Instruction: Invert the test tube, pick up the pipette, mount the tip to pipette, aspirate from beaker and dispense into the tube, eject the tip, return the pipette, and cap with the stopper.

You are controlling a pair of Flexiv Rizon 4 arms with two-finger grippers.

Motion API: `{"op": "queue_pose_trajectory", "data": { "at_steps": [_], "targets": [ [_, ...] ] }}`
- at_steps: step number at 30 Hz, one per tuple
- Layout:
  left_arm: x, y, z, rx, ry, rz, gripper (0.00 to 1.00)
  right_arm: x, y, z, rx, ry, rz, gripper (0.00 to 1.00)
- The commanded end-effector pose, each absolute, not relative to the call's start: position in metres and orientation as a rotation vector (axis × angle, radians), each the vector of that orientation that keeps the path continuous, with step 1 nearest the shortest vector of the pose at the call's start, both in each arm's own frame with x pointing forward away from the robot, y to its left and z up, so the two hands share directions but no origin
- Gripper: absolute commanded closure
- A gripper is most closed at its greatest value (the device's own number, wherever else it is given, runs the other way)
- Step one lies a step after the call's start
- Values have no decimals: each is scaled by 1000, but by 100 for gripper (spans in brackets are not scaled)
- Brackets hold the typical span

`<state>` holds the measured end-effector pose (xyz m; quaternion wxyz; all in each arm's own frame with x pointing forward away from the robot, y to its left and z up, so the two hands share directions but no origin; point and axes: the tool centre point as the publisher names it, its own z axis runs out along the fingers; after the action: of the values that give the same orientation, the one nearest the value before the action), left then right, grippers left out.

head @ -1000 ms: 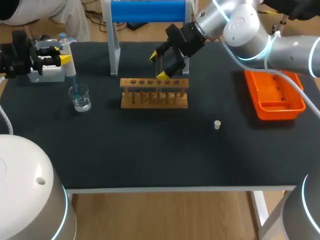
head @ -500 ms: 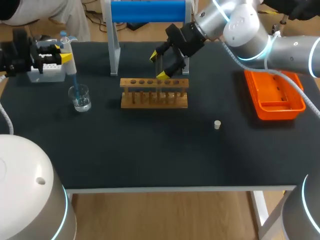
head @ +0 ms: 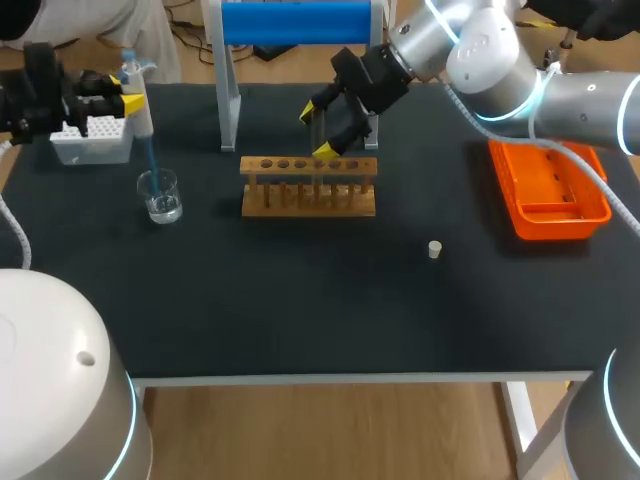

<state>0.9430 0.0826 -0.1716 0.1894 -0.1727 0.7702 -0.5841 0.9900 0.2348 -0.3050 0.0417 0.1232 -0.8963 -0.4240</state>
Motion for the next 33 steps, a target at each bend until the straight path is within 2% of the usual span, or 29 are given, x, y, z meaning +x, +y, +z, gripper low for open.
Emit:
{"op": "queue_pose_trajectory", "data": {
  "at_steps": [1,18,33],
  "targets": [
    [939,80,-162,-488,2162,-1624,100,990,234,-304,377,-2745,-1292,0],
    [939,65,-127,-431,2145,-1590,100,990,234,-304,377,-2745,-1292,0],
    [945,30,-76,-440,2211,-1556,100,990,234,-304,377,-2745,-1292,0]
  ]
}}
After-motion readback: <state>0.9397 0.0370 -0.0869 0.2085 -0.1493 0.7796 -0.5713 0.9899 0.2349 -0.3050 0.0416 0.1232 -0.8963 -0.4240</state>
